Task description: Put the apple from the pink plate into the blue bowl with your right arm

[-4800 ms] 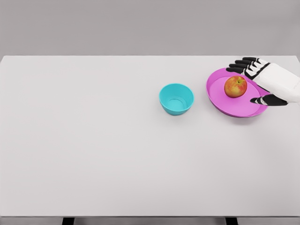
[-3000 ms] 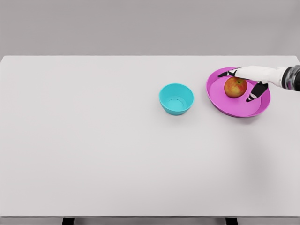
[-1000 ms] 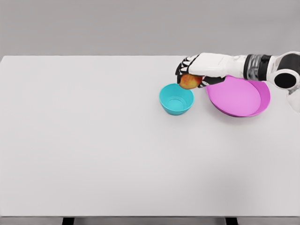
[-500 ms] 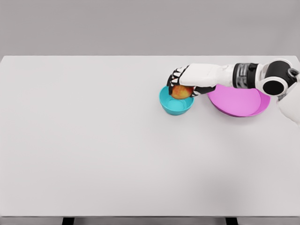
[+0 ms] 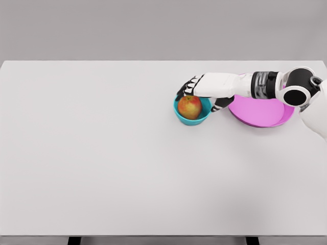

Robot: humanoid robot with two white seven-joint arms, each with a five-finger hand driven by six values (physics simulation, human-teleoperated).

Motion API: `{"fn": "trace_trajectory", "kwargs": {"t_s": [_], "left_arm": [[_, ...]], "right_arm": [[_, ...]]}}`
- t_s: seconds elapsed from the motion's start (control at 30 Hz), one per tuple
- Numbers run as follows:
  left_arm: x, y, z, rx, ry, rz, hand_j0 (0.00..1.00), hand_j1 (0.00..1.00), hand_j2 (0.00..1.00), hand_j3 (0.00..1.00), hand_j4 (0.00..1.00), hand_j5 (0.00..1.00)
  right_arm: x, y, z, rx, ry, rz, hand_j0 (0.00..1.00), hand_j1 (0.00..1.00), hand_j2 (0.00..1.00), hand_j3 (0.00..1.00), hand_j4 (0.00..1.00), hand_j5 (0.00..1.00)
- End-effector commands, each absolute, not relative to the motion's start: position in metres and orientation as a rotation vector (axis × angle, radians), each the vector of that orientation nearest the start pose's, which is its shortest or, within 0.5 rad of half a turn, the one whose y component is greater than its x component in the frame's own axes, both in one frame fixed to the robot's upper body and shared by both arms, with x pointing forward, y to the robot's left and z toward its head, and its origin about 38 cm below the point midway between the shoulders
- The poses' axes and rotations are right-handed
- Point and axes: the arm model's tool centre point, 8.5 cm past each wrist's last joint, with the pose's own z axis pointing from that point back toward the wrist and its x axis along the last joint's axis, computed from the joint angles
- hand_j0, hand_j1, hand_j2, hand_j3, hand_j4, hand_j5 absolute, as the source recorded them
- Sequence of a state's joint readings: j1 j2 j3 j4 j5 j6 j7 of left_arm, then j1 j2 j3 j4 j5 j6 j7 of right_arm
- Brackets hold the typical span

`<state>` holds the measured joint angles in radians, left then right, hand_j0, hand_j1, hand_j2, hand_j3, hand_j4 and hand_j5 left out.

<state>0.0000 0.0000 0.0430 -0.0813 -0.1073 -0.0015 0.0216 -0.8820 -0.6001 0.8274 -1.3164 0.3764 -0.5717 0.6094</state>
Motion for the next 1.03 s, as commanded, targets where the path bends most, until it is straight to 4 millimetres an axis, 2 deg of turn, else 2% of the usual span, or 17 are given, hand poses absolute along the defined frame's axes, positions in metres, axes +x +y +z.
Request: {"fn": "trace_trajectory", "kwargs": {"t_s": [0.0, 0.1, 0.17, 0.23, 0.33, 0.4, 0.47, 0.5, 0.53, 0.57, 0.7, 0.87, 1.0], "left_arm": [[0.029, 0.275, -0.262, 0.115, -0.081, -0.067, 1.0, 1.0, 1.0, 1.0, 1.0, 1.0], [0.028, 0.275, -0.262, 0.115, -0.079, -0.067, 1.0, 1.0, 1.0, 1.0, 1.0, 1.0], [0.029, 0.275, -0.262, 0.115, -0.081, -0.067, 1.0, 1.0, 1.0, 1.0, 1.0, 1.0], [0.029, 0.275, -0.262, 0.115, -0.081, -0.067, 1.0, 1.0, 1.0, 1.0, 1.0, 1.0], [0.029, 0.275, -0.262, 0.115, -0.081, -0.067, 1.0, 1.0, 1.0, 1.0, 1.0, 1.0], [0.029, 0.275, -0.262, 0.115, -0.081, -0.067, 1.0, 1.0, 1.0, 1.0, 1.0, 1.0], [0.029, 0.275, -0.262, 0.115, -0.08, -0.067, 1.0, 1.0, 1.0, 1.0, 1.0, 1.0], [0.029, 0.275, -0.262, 0.115, -0.081, -0.067, 1.0, 1.0, 1.0, 1.0, 1.0, 1.0], [0.029, 0.275, -0.262, 0.115, -0.08, -0.067, 1.0, 1.0, 1.0, 1.0, 1.0, 1.0], [0.029, 0.275, -0.262, 0.115, -0.081, -0.067, 1.0, 1.0, 1.0, 1.0, 1.0, 1.0], [0.028, 0.275, -0.262, 0.115, -0.079, -0.067, 1.0, 1.0, 1.0, 1.0, 1.0, 1.0], [0.028, 0.275, -0.262, 0.115, -0.079, -0.067, 1.0, 1.0, 1.0, 1.0, 1.0, 1.0], [0.029, 0.275, -0.262, 0.115, -0.082, -0.07, 1.0, 1.0, 1.0, 1.0, 1.0, 1.0]], "right_arm": [[0.474, -0.203, 0.223, 0.357, 1.951, -3.034, 1.0, 1.0, 1.0, 1.0, 1.0, 1.0], [0.471, -0.202, 0.24, 0.392, 1.959, -2.978, 1.0, 1.0, 1.0, 1.0, 1.0, 1.0], [0.476, -0.231, 0.273, 0.542, 2.062, -2.898, 1.0, 1.0, 1.0, 1.0, 1.0, 1.0], [0.476, -0.27, 0.283, 0.668, 2.103, -2.915, 1.0, 1.0, 1.0, 1.0, 1.0, 1.0], [0.465, -0.328, 0.283, 0.806, 2.203, -2.921, 1.0, 1.0, 1.0, 1.0, 1.0, 1.0], [0.461, -0.35, 0.277, 0.858, 2.26, -2.937, 1.0, 1.0, 1.0, 1.0, 1.0, 1.0], [0.444, -0.38, 0.254, 0.911, 2.436, -2.909, 1.0, 1.0, 1.0, 1.0, 1.0, 1.0], [0.433, -0.398, 0.246, 0.972, 2.597, -2.825, 1.0, 1.0, 1.0, 1.0, 1.0, 1.0], [0.43, -0.406, 0.246, 1.012, 2.688, -2.753, 1.0, 1.0, 1.0, 1.0, 1.0, 1.0], [0.429, -0.407, 0.246, 1.022, 2.711, -2.733, 1.0, 1.0, 1.0, 1.0, 1.0, 1.0], [0.421, -0.412, 0.225, 0.99, 2.718, -2.801, 1.0, 1.0, 1.0, 1.0, 1.0, 1.0], [0.419, -0.398, 0.205, 0.899, 2.772, -2.802, 1.0, 1.0, 1.0, 1.0, 1.0, 1.0], [0.419, -0.396, 0.204, 0.891, 2.772, -2.805, 1.0, 1.0, 1.0, 1.0, 1.0, 1.0]]}}
